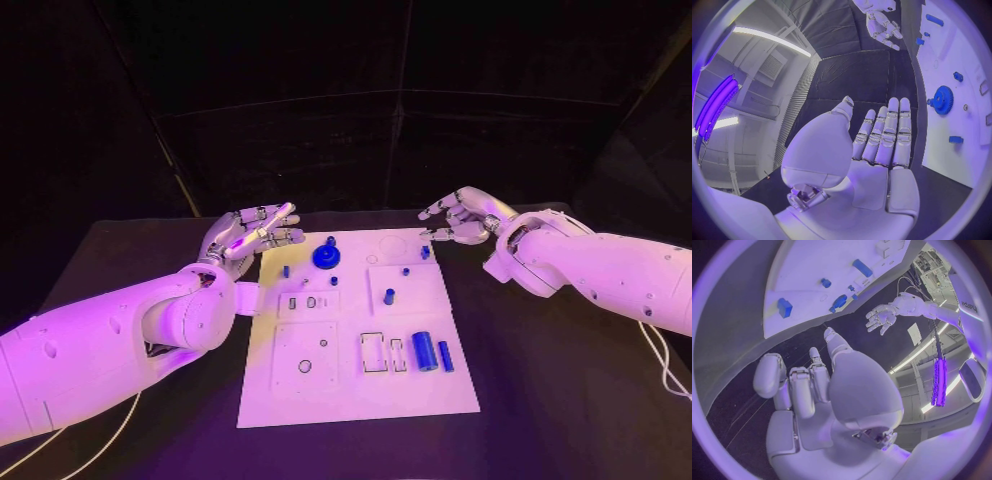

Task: Assemble the parts on the task board

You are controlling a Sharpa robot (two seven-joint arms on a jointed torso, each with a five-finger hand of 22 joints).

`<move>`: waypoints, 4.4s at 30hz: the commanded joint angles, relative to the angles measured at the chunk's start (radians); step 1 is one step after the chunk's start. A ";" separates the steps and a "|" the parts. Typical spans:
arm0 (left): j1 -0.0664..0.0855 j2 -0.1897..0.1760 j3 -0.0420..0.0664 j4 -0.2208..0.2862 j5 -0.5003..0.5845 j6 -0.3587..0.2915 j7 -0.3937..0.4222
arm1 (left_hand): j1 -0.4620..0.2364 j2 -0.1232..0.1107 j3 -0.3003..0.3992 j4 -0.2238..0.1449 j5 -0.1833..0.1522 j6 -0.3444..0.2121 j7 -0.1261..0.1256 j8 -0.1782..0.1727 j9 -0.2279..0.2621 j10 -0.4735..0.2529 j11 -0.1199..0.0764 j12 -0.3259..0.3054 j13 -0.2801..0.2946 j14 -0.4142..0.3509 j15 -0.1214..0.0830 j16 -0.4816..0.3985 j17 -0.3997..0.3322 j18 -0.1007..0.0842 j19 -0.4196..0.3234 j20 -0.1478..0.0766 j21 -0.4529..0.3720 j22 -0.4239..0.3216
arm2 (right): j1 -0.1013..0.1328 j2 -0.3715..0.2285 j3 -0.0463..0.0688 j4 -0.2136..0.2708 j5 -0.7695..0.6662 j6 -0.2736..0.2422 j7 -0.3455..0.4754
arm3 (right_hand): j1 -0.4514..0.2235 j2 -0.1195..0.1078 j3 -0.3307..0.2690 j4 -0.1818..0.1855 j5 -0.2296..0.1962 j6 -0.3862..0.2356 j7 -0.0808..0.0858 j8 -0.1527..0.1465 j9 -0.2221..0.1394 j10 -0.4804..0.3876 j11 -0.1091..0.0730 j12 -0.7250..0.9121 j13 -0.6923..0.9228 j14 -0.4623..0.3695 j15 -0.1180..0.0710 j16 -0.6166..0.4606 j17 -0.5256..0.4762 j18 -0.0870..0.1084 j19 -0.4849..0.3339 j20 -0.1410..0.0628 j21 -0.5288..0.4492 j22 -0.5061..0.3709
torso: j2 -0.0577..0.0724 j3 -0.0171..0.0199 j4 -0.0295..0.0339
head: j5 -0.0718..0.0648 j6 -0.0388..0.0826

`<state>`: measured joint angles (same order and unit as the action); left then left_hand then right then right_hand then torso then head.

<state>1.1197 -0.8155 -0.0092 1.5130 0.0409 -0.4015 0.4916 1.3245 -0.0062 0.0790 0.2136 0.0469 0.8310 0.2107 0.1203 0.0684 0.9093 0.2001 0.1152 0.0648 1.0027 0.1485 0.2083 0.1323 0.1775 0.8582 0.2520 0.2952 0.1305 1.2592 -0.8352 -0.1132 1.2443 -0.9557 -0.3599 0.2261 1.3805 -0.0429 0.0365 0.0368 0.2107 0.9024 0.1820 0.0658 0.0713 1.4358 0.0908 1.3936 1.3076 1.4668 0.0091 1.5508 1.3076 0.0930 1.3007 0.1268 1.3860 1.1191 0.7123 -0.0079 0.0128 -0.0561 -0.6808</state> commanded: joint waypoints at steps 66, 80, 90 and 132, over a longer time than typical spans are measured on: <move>0.001 0.011 0.000 -0.016 -0.006 0.023 0.000 | 0.009 0.004 -0.001 -0.006 0.000 0.003 0.043 -0.007 -0.002 0.002 0.004 -0.007 -0.001 -0.001 0.007 -0.006 0.002 0.001 -0.002 0.008 -0.005 -0.002 | -0.054 0.098 0.000 -0.184 -0.136 0.142 -0.016 | 0.037 0.054 -0.018 -0.029 -0.040 0.049 -0.014 0.046 0.013 -0.016 -0.009 -0.017 0.084 0.092 0.001 0.001 0.214 0.001 -0.012 -0.006 -0.009 -0.008 | 0.000 -0.0021 0.0009 | -0.013 -0.012; 0.001 0.011 0.000 -0.015 -0.006 0.022 0.000 | 0.009 0.004 -0.001 -0.006 0.000 0.003 0.043 -0.007 -0.002 0.002 0.004 -0.007 -0.001 -0.001 0.007 -0.006 0.002 0.001 -0.002 0.008 -0.005 -0.002 | -0.055 0.101 0.000 -0.194 -0.136 0.141 -0.024 | 0.034 0.067 -0.013 -0.027 -0.040 0.070 -0.020 0.052 0.014 -0.012 -0.014 -0.014 0.086 0.093 -0.003 0.002 0.216 0.000 -0.008 -0.010 -0.007 -0.003 | -0.001 -0.0022 0.0012 | -0.015 -0.016; 0.001 0.011 0.000 -0.014 -0.006 0.023 0.000 | 0.009 0.004 -0.001 -0.006 0.000 0.003 0.043 -0.007 -0.002 0.002 0.004 -0.007 -0.001 -0.001 0.007 -0.006 0.002 0.001 -0.002 0.008 -0.005 -0.002 | -0.056 0.105 0.000 -0.197 -0.136 0.136 -0.020 | 0.033 0.077 -0.007 -0.026 -0.040 0.091 -0.027 0.060 0.015 -0.003 -0.020 -0.005 0.094 0.094 -0.008 0.004 0.221 -0.002 -0.001 -0.013 -0.002 0.007 | 0.000 -0.0016 0.0008 | -0.017 -0.018; 0.001 -0.003 0.000 -0.014 -0.006 0.020 -0.003 | 0.009 0.006 -0.001 -0.008 0.000 0.003 0.043 -0.009 -0.002 0.002 0.004 -0.009 -0.001 -0.001 0.007 -0.007 0.002 0.001 -0.001 0.008 -0.006 -0.003 | -0.026 0.028 0.001 0.194 -0.188 -0.089 -0.285 | 0.044 0.115 0.051 -0.044 -0.062 0.159 -0.059 0.091 0.017 0.001 -0.050 -0.009 0.093 0.096 -0.036 0.006 0.229 -0.006 0.015 -0.043 0.007 0.028 | -0.024 -0.0092 0.0006 | 0.012 -0.039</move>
<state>1.1192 -0.8190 -0.0099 1.4995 0.0407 -0.3896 0.4825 1.3289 -0.0017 0.0762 0.2108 0.0469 0.8310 0.2107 0.1164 0.0680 0.9093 0.2001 0.1114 0.0648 1.0027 0.1485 0.2043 0.1333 0.1775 0.8582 0.2520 0.2954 0.1286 1.2304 -0.8129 -0.1127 1.4158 -1.0968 -0.3899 0.0357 1.4053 0.0611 0.0820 -0.0052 0.1431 1.0590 0.1280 0.1498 0.0866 1.4453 0.0390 1.3900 1.3119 1.4669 -0.0234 1.5539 1.3073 0.0929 1.3150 0.0873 1.3894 1.1461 0.6946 -0.0155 0.0114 -0.0498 -0.7157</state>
